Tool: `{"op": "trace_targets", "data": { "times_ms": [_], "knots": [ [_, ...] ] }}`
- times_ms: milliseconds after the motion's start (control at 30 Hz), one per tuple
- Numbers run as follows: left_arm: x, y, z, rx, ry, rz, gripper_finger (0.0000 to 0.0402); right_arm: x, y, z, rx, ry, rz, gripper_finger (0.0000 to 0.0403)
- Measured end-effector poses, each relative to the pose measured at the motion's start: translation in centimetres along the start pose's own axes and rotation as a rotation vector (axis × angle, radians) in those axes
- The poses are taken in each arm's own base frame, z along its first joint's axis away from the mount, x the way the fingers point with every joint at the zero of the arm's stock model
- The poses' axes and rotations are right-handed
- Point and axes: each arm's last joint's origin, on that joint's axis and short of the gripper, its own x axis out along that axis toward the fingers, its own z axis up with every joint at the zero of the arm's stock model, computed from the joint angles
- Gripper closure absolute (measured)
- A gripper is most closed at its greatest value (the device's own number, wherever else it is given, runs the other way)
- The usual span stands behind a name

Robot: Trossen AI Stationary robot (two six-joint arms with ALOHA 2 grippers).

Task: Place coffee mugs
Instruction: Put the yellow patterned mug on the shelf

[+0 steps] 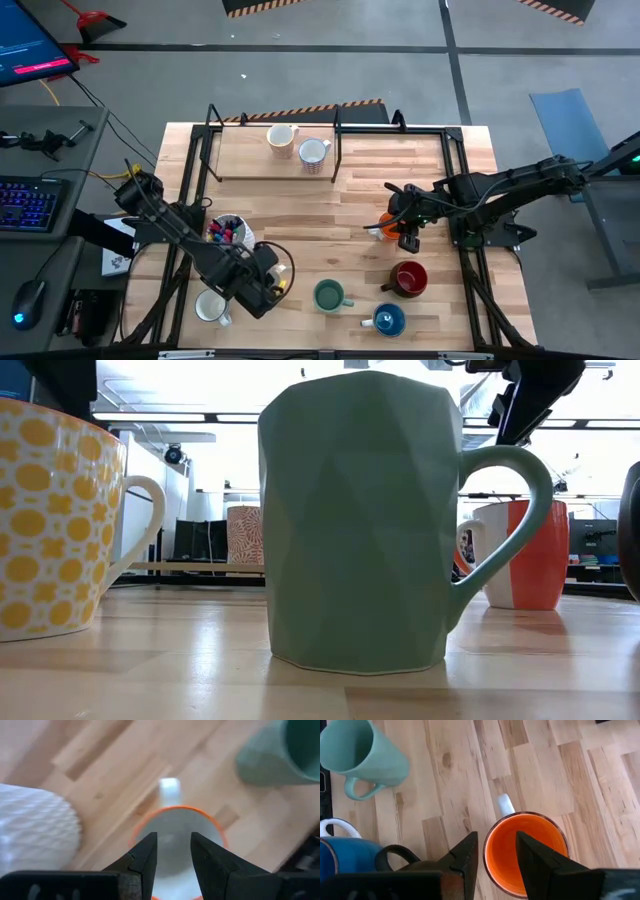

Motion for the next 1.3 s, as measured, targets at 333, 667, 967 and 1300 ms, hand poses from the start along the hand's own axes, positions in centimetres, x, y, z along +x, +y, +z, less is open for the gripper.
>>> {"op": "trace_targets", "data": {
  "times_ms": [333,667,967,1300],
  "knots": [
    [0.8,0.4,0.1,0.046,0.066,0.080,0.0294,0.0,0.1,0.0,0.013,0.009,0.020,0.0292],
    [2.2,-0.1,-0.4,0.127,0.121,0.120,0.0294,0.0,0.1,0.0,0.011,0.013,0.022,0.0292],
    [2.2,0.1,-0.2,0.130,0.110,0.145,0.0294,0.0,0.1,0.0,0.002,0.012,0.022,0.0292],
    [2.2,0.6,-0.2,0.156,0.120,0.194,0.0294,0.0,0.1,0.0,0.000,0.012,0.021,0.0292]
  ]
}}
